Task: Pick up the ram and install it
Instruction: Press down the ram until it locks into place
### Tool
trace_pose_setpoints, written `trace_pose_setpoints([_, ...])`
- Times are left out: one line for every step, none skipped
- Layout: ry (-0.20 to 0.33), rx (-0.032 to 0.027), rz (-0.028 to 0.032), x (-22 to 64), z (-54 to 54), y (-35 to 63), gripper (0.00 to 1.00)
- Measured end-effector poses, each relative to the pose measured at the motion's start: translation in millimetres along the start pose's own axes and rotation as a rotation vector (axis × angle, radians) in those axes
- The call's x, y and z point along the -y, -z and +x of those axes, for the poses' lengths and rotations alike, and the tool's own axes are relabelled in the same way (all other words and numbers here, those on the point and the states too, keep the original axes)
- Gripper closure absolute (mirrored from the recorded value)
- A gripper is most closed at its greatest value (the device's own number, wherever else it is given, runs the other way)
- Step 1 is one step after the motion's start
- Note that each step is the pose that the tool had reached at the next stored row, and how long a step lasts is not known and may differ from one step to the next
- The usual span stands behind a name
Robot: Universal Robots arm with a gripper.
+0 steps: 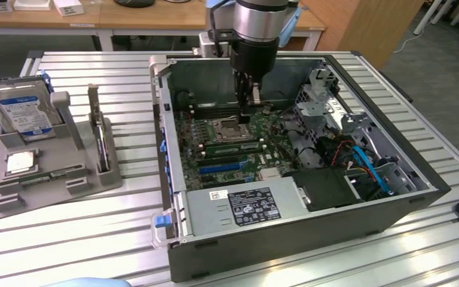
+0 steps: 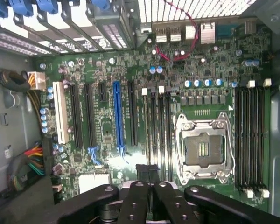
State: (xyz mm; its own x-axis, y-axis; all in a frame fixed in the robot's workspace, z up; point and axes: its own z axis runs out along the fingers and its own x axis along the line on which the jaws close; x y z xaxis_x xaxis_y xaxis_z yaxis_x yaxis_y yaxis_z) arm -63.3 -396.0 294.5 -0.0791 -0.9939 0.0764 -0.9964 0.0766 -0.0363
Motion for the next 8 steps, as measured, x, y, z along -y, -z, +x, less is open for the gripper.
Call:
trace_pose_setpoints([0.0, 0.0, 0.0, 2.8, -0.4, -0.1, 0.9])
trace_pose_setpoints([0.0, 0.0, 0.0, 5.7, -0.9, -0.2, 0.9])
trace_pose_setpoints([0.0, 0.0001, 0.0, 8.6, -1.3, -0.3, 0.9])
trace_pose_setpoints([0.0, 0.0, 0.0, 11.7, -1.7, -0.4, 0.9])
trace_pose_setpoints([0.0, 0.0, 0.0, 14.7, -2.1, -0.6, 0.9])
trace_pose_setpoints([0.0, 0.0, 0.0, 17.6, -2.5, -0.6, 0.9])
trace_pose_setpoints([0.0, 0.0, 0.0, 20.8, -3.0, -0.8, 0.9])
trace_pose_setpoints([0.0, 0.0, 0.0, 23.6, -3.4, -0.9, 0.9])
